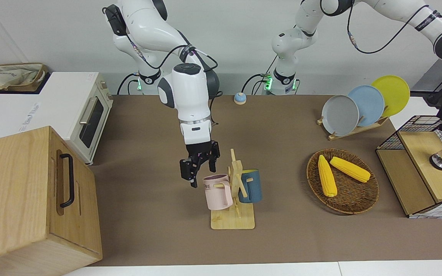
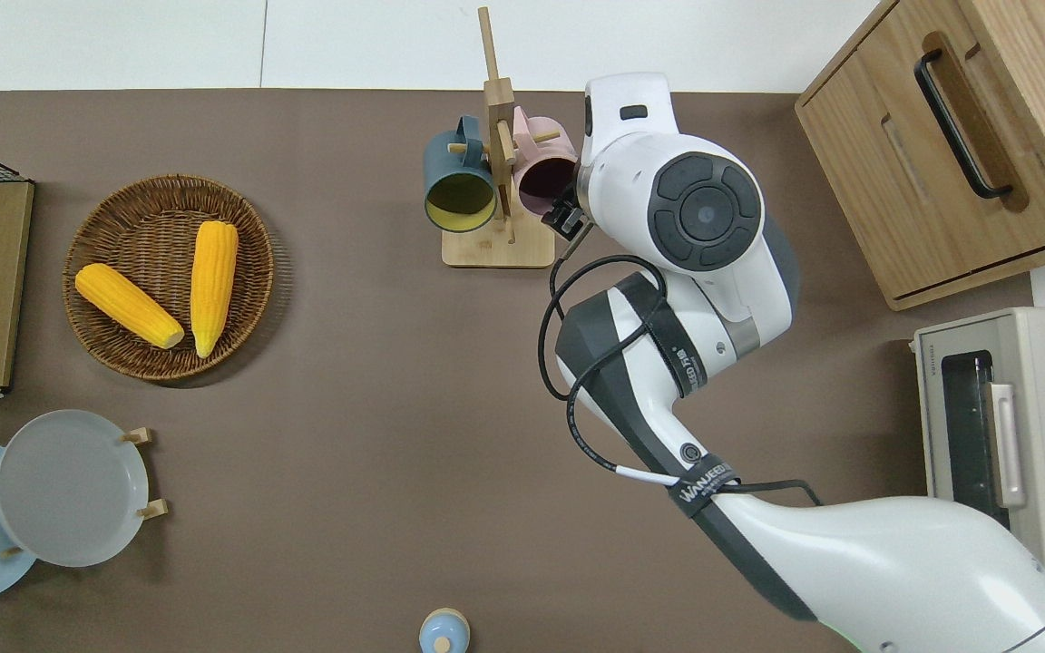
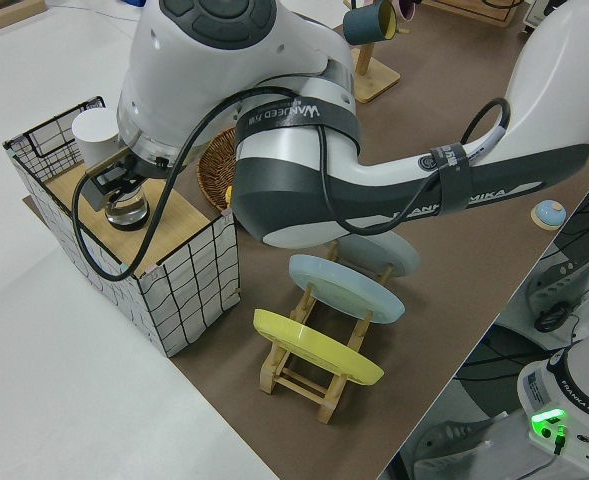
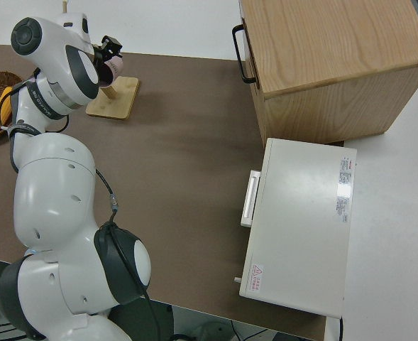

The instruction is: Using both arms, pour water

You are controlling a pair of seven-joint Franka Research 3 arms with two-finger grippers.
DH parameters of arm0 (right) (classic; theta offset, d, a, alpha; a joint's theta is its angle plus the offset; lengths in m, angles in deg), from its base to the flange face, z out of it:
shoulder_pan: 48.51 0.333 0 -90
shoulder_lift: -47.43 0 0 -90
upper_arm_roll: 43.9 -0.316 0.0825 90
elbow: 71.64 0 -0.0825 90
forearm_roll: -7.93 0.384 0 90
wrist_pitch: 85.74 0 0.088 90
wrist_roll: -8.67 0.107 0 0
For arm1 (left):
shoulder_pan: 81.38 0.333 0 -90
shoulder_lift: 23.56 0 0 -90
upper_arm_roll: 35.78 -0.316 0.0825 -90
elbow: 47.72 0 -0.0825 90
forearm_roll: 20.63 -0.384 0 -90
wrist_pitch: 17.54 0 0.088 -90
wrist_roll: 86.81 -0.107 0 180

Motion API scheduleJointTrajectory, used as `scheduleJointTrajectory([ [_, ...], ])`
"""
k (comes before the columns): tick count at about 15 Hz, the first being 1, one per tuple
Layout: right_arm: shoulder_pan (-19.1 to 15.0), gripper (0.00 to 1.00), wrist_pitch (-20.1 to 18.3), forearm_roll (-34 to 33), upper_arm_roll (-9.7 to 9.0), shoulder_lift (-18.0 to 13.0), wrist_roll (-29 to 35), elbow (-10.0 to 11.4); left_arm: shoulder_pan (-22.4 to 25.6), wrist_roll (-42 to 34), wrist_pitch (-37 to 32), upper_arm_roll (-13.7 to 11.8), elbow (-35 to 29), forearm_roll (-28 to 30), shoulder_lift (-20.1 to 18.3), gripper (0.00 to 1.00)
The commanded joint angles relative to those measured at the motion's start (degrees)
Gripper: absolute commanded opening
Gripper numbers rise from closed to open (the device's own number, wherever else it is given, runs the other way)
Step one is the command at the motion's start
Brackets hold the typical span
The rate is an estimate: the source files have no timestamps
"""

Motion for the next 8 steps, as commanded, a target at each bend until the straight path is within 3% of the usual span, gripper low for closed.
scheduleJointTrajectory([
  [1, 0.1, 0.894, 1.71, -1.84, -0.79, 2.68, -0.94, -2.68, 0.97, -5.1, 4.36, 0.39, 0.45, 6.84, 2.33, 0.99],
  [5, 0.02, 0.628, 3.21, -2.9, -0.97, 3.39, -3.4, -2.68, 0.36, -6.16, 9.63, 1.36, -0.78, 11.24, 3.13, 0.99],
  [8, -0.16, 0.557, 3.21, -2.81, -1.31, 3.56, -3.05, -2.77, 0.27, -7.21, 12.62, 2.58, -1.22, 12.04, 3.74, 0.99],
])
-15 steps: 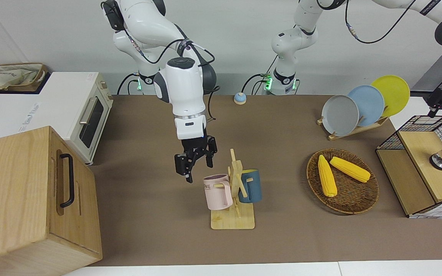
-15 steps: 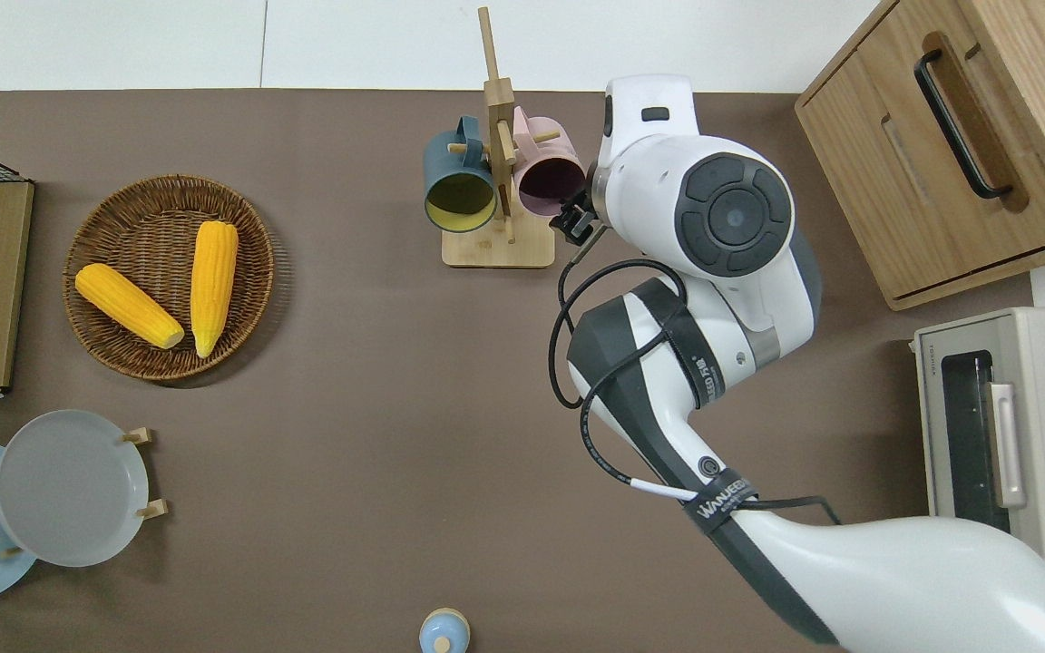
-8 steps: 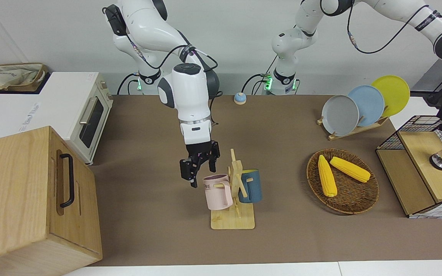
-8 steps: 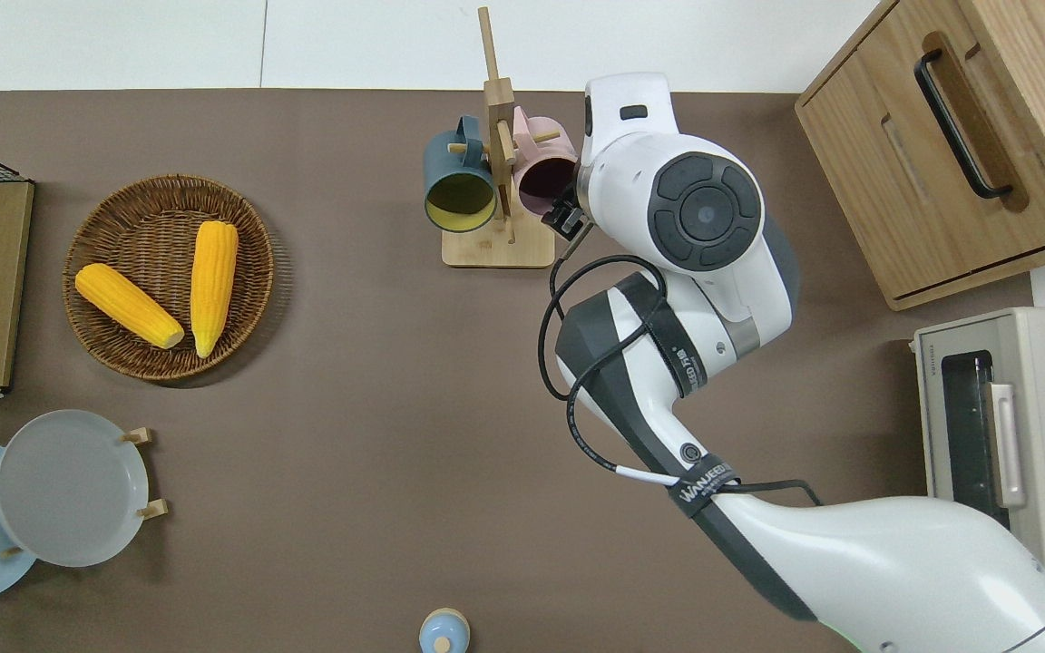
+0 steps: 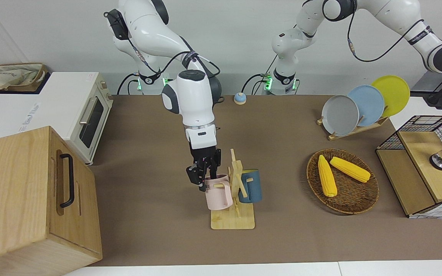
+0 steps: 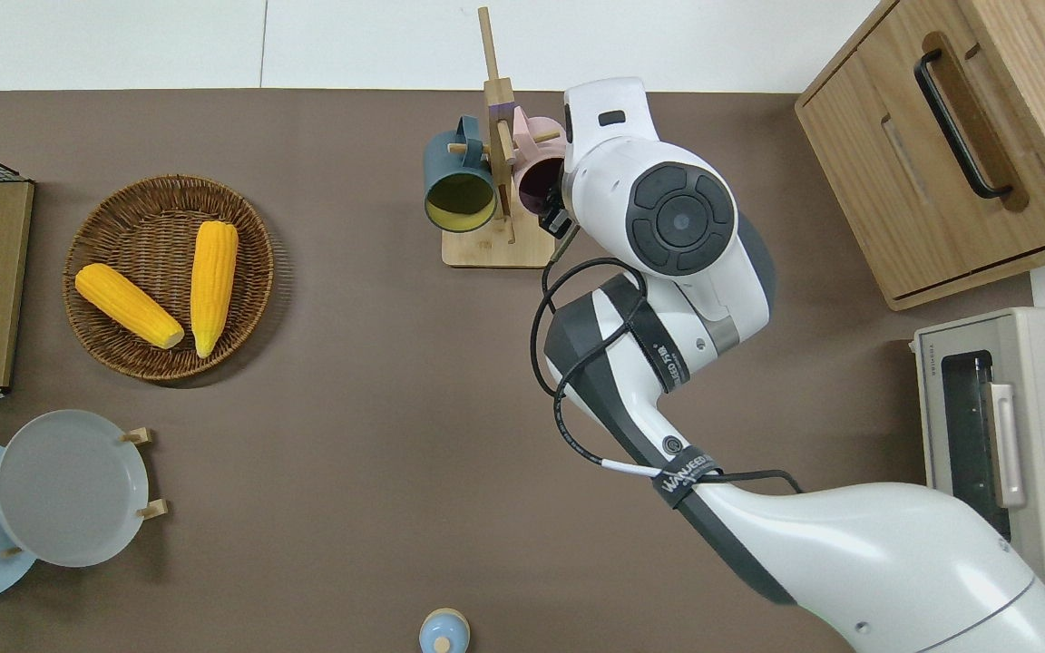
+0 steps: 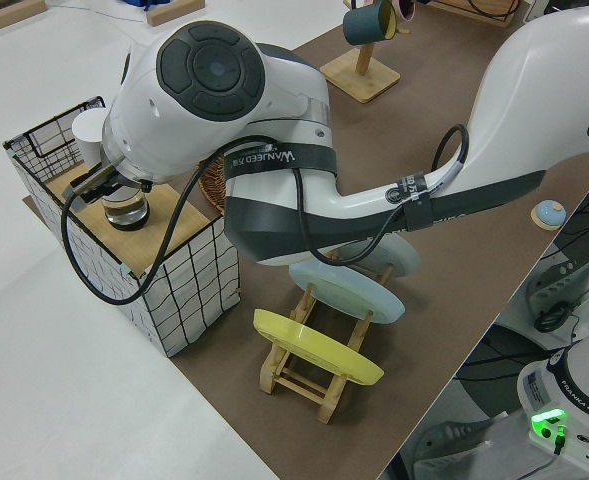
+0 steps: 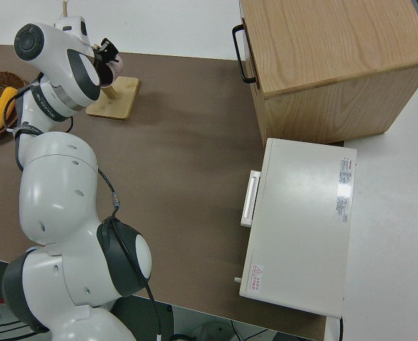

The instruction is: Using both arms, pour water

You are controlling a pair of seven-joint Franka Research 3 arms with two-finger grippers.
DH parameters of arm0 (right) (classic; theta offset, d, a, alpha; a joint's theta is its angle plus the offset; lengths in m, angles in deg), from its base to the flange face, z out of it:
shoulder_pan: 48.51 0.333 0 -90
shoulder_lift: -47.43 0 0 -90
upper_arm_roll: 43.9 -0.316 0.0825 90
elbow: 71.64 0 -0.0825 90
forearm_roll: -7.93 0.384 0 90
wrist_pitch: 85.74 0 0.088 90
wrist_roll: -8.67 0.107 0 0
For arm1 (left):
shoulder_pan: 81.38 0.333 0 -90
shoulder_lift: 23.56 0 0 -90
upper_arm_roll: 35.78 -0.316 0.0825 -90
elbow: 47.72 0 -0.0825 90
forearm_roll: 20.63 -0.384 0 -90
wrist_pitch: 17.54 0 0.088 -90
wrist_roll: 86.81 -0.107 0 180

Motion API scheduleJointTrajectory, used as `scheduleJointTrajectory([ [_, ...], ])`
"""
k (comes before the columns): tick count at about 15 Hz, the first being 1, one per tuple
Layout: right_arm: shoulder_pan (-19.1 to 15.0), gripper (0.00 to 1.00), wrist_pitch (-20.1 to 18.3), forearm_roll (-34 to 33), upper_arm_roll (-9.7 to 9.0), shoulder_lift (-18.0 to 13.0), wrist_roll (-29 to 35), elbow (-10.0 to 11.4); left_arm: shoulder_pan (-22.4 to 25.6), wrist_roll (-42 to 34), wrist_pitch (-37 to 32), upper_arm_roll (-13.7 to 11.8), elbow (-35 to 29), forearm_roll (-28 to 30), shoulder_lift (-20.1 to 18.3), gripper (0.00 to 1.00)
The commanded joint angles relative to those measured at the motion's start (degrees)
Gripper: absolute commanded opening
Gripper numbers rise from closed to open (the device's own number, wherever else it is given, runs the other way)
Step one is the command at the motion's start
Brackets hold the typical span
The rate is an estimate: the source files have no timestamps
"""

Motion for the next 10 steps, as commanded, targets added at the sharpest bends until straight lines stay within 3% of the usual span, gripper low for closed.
scheduleJointTrajectory([
  [1, -0.47, 0.534, 0.79, -1.37, -1.26, 1.51, -1.23, -2.15, -0.26, -3.46, 4.55, 1.3, -1.08, 2.38, 0.61, 0.99],
  [3, -0.47, 0.379, 0.79, -1.37, -1.26, 1.6, -1.14, -2.25, -0.09, -4.78, 5.87, 1.74, -1.43, 2.48, 0.78, 0.99],
  [10, -1.26, 0.257, 0.53, -0.75, -2.05, 1.69, -1.05, -2.25, -0.35, -7.16, 7.19, 2.01, -1.43, 7.31, 1.75, 0.99],
])
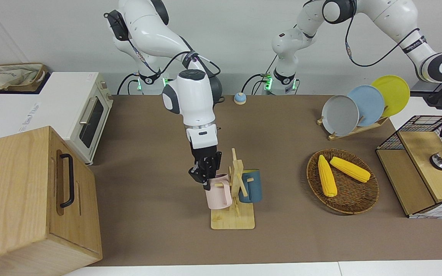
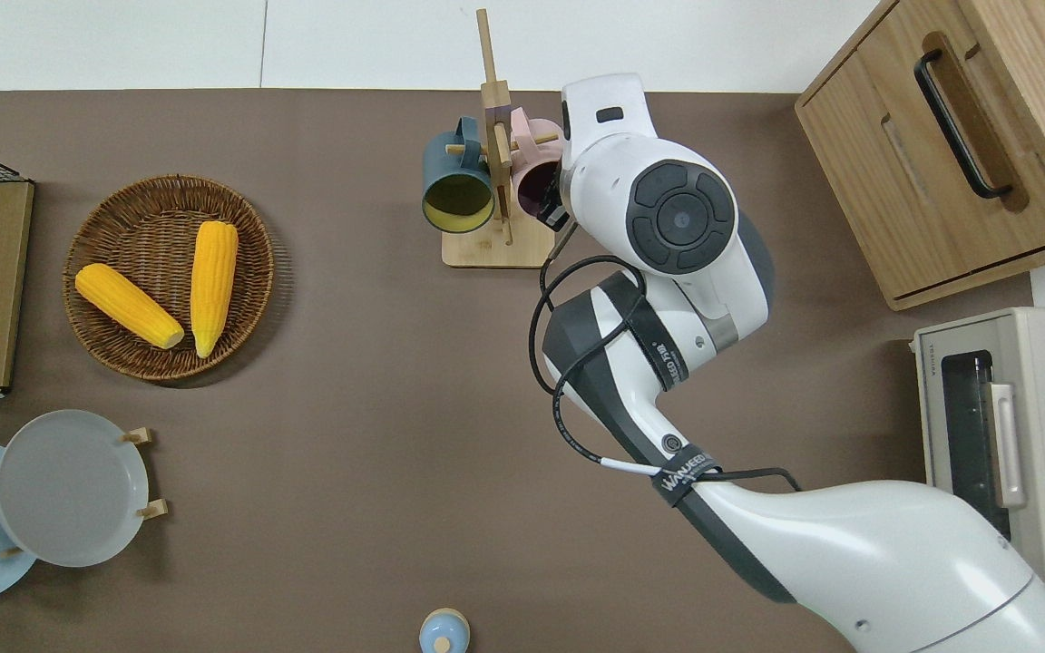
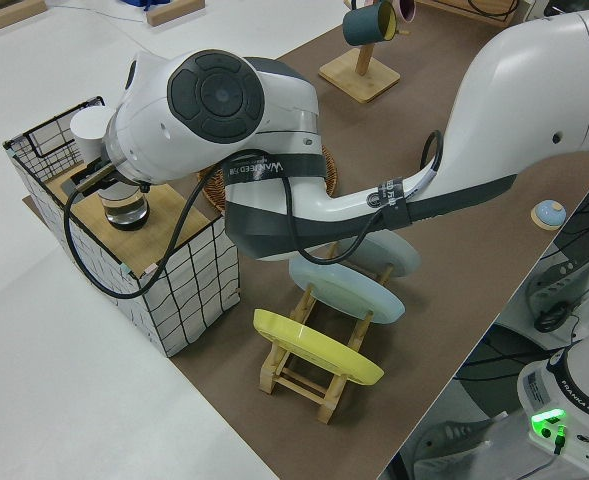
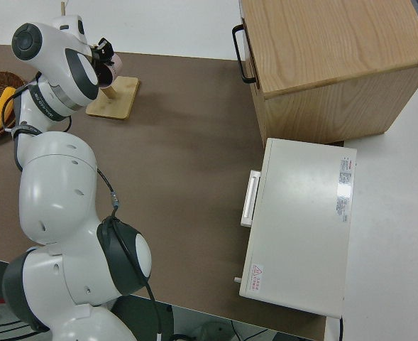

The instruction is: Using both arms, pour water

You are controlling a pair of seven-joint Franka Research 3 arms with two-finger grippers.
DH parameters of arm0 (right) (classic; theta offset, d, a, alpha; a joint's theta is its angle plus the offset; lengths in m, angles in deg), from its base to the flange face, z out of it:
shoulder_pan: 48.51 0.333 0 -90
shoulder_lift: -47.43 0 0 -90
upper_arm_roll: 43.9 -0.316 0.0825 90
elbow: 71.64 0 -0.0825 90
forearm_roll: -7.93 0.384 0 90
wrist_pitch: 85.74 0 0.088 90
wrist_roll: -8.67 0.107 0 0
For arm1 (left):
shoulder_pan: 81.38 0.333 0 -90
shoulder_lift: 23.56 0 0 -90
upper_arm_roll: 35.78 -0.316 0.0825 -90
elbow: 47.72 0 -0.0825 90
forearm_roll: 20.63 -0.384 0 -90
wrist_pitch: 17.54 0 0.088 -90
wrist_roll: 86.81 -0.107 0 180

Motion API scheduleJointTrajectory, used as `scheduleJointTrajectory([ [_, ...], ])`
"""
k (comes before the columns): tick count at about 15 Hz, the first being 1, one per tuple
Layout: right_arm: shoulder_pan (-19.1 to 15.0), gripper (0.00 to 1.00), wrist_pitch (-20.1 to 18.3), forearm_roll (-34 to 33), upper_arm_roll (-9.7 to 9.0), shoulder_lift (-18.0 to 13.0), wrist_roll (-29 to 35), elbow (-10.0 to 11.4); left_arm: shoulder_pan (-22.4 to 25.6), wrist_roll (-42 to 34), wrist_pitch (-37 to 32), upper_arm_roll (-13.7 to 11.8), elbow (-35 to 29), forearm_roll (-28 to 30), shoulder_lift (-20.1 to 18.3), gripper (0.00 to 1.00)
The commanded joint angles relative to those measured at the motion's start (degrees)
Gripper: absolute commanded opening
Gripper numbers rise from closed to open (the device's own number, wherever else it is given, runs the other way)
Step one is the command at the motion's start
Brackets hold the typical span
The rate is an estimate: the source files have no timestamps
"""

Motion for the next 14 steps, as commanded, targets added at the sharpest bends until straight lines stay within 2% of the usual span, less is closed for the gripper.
scheduleJointTrajectory([
  [1, -1.0, 0.23, 0.22, -0.74, -1.41, 1.27, -0.74, -1.36, -0.22, -2.06, 2.44, 0.17, -0.73, 2.28, 0.27, 0.99],
  [4, -1.0, 0.22, 0.31, -0.65, -1.4, 1.27, -0.65, -1.36, -0.22, -2.06, 2.71, 0.69, -0.73, 2.28, 0.62, 0.97],
  [6, -1.0, 0.19, 0.22, -0.65, -1.4, 1.27, -0.65, -1.36, -0.22, -1.98, 3.23, 1.04, -0.73, 2.54, 0.62, 0.85],
  [8, -1.0, 0.165, 0.22, -0.65, -1.4, 1.27, -0.65, -1.36, -0.31, -1.63, 3.32, 1.04, -0.73, 3.77, 0.88, 0.58],
  [9, -1.0, 0.128, 0.13, -0.65, -1.4, 1.27, -0.65, -1.36, -0.31, -1.54, 3.32, 1.04, -0.64, 3.95, 0.97, 0.4],
  [11, -1.0, 0.113, 0.13, -0.3, -1.4, 1.27, -0.74, -1.36, -0.31, -1.36, 3.32, 1.05, -0.64, 3.95, 0.88, 0.04],
  [12, -1.0, 0.113, 0.13, 0.05, -1.4, 1.27, -0.74, -1.36, -0.4, -1.36, 3.24, 1.13, -0.56, 3.95, 0.88, 0.0],
  [14, -1.09, 0.111, 0.04, 0.14, -1.4, 1.27, -0.74, -1.36, -0.31, -1.19, 3.24, 1.31, -0.55, 3.95, 0.88, 0.0],
])
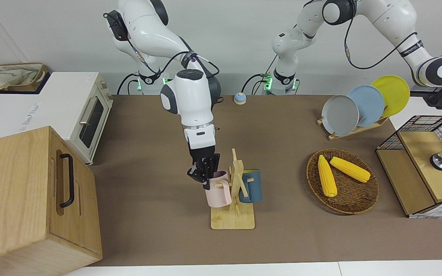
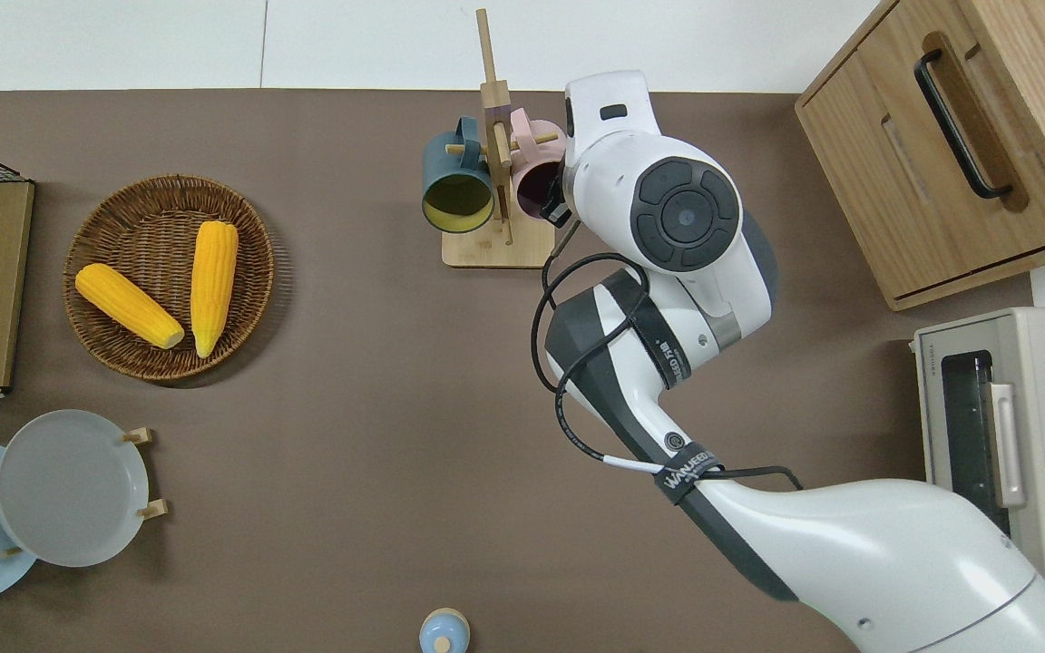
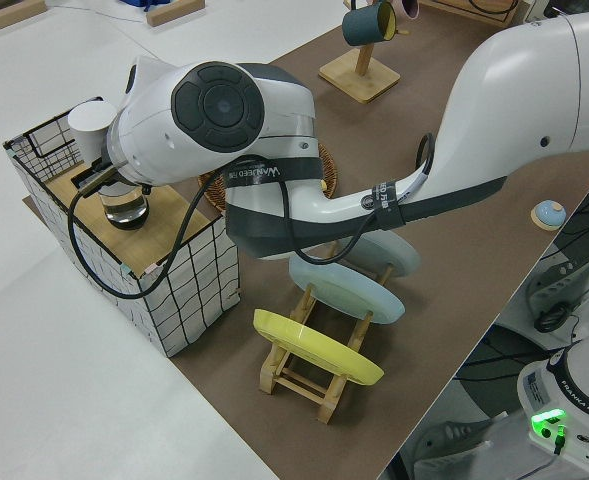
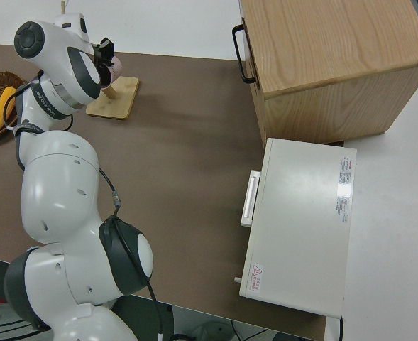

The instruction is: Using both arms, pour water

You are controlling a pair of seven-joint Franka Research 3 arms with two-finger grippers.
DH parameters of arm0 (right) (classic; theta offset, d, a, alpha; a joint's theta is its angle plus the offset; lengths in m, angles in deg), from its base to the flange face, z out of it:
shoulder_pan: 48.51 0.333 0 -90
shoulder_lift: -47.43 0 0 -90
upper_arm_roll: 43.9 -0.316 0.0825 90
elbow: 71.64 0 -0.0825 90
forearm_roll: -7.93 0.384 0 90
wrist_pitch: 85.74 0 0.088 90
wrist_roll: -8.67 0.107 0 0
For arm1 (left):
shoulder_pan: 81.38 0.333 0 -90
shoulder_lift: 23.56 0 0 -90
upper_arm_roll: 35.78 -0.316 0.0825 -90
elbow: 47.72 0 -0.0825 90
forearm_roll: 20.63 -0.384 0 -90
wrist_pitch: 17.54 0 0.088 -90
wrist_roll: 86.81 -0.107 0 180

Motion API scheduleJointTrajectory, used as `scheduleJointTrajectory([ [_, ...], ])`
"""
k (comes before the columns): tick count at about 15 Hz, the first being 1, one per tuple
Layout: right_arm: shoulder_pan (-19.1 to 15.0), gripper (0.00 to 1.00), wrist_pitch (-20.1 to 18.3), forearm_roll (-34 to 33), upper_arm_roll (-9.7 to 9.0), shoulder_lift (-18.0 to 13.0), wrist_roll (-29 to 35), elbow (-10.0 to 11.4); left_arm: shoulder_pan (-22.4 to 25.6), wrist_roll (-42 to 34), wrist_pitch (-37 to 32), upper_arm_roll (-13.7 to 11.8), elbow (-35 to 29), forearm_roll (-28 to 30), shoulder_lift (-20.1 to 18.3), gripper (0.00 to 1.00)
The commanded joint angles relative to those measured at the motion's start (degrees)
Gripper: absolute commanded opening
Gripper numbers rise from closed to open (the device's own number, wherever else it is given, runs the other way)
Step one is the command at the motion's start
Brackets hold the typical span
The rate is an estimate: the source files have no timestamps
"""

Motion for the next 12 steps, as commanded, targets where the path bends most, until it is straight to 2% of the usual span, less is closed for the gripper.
scheduleJointTrajectory([
  [1, -0.63, 0.111, 0.04, 0.14, -1.34, 1.18, -0.74, -0.96, -0.32, -0.52, 1.08, 0.41, -0.26, 1.59, 0.08, 0.0],
  [3, -0.54, 0.106, -0.04, 0.14, -1.34, 1.18, -0.74, -0.96, -0.41, -0.34, 1.08, 0.41, 0.01, 1.59, -0.01, 0.0],
  [5, -0.54, 0.056, -0.13, 0.14, -1.34, 1.18, -0.74, -0.96, -0.32, -0.34, 1.08, 0.41, 0.1, 1.68, -0.01, 0.0],
  [12, -0.54, 0.044, -0.39, 0.23, -1.34, 0.92, -0.65, -0.96, -0.41, 0.19, 1.08, 0.41, 0.18, 1.41, -0.1, 0.0],
])
